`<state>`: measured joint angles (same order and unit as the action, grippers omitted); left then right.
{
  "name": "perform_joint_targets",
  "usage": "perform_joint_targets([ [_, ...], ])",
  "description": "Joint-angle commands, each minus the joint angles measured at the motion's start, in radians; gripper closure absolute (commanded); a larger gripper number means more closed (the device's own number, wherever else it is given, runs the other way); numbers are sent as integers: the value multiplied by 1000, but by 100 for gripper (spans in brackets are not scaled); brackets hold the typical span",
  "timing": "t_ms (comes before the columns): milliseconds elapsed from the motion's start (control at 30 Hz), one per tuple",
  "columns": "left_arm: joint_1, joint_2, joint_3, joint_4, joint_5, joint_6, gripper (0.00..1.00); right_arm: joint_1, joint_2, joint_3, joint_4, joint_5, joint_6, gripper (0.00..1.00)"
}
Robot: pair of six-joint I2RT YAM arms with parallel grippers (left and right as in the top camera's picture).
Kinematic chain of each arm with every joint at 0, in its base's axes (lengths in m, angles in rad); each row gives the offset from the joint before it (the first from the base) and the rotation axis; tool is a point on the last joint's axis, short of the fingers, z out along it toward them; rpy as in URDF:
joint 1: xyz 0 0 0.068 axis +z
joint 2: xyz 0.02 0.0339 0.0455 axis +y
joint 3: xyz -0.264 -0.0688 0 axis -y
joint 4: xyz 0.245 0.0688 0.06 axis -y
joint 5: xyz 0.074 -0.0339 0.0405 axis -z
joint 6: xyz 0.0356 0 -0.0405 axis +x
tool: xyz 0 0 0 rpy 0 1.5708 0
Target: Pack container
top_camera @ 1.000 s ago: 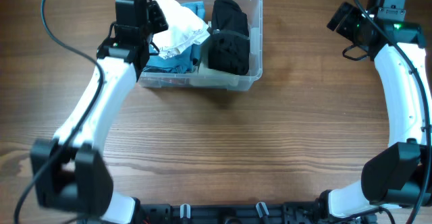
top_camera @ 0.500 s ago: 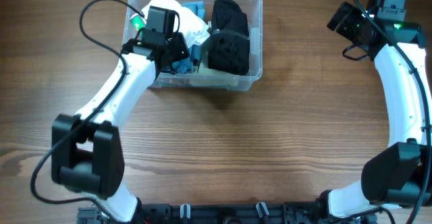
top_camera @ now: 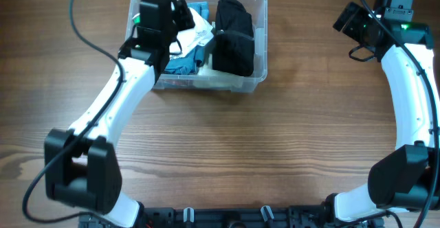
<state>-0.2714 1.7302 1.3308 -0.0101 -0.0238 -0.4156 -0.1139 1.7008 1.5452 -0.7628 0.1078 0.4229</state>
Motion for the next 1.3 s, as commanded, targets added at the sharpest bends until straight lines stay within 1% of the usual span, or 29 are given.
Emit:
perform_joint_targets([
  [0,0,-2,5,37,5,18,93,2,11,-3,3,-5,11,0],
  [133,-2,87,5,48,9,15,95,2,11,-3,3,-5,11,0],
  [333,-4,220,5,80,128,15,96,2,11,-3,3,-5,11,0],
  [500,-23,300,5,108,128,16,96,2,11,-3,3,-5,11,0],
  [700,-23,280,5,153,128,19,96,2,11,-3,3,-5,11,0],
  [933,-26,174,5,185,129,18,96,2,11,-3,3,-5,11,0],
  [1033,-41,168,5,154,129,18,96,2,11,-3,3,-5,11,0],
  [1133,-62,175,5,91,132,18,96,2,11,-3,3,-5,11,0],
  [1267,-101,212,5,44,132,18,96,2,11,-3,3,-5,11,0],
])
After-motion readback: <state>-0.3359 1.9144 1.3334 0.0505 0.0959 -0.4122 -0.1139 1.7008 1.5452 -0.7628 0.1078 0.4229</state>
